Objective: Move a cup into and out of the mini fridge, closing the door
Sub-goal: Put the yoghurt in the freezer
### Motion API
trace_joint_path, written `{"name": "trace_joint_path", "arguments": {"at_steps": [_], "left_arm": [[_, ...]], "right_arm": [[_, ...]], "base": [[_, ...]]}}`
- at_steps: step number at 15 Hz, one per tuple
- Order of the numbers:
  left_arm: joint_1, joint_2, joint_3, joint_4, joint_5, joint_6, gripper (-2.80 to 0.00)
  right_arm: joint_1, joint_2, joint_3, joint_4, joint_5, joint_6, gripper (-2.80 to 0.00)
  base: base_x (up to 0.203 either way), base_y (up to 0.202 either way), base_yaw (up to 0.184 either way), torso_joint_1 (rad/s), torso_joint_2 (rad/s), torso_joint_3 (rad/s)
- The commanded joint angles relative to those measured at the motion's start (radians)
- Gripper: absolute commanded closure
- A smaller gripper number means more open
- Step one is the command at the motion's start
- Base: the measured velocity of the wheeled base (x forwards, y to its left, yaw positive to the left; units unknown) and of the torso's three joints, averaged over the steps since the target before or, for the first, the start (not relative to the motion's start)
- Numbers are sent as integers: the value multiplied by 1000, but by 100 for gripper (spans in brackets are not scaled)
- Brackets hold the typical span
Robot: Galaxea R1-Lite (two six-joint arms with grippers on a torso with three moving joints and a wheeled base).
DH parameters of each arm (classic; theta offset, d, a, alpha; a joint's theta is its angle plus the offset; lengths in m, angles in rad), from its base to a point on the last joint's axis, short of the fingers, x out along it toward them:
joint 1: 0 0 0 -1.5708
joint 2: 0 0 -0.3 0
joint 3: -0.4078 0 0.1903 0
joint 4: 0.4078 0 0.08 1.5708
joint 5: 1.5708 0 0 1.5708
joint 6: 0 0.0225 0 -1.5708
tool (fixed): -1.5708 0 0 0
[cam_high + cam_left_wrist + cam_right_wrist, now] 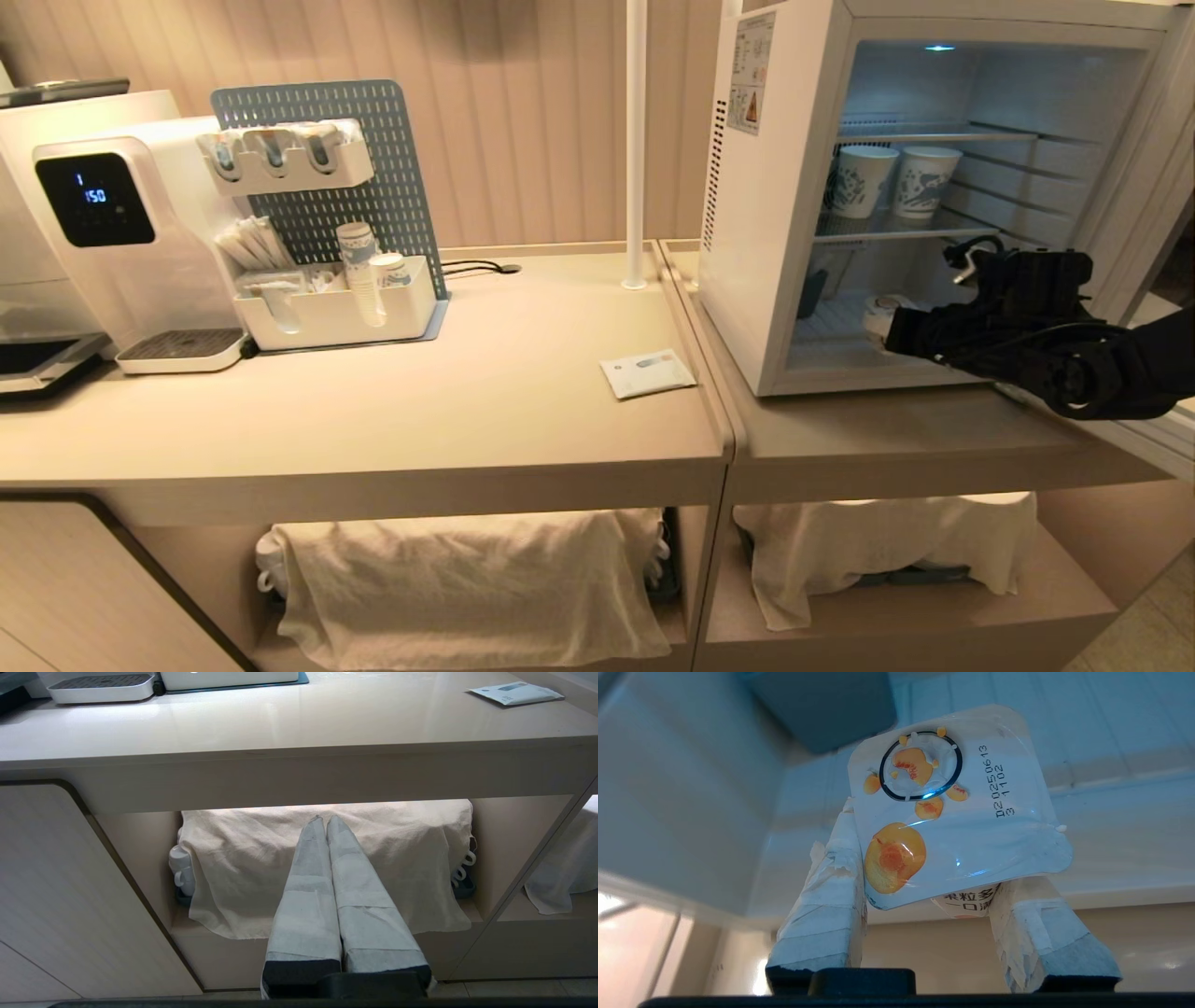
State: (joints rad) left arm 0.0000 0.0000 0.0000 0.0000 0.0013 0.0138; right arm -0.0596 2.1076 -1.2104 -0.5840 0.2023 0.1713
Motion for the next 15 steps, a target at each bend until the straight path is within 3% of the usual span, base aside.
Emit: {"name": "trace_joint_path", "arguments": {"at_steps": [1,15], "left_arm": [[0,0,0,0,0,0,0],[0,0,0,0,0,0,0]], "right_arm": [[0,12,-10,-9,2,15,0],[0,126,-137,13,8,31,0]], "base": [[0,0,0,0,0,0],[0,0,0,0,0,0]]}}
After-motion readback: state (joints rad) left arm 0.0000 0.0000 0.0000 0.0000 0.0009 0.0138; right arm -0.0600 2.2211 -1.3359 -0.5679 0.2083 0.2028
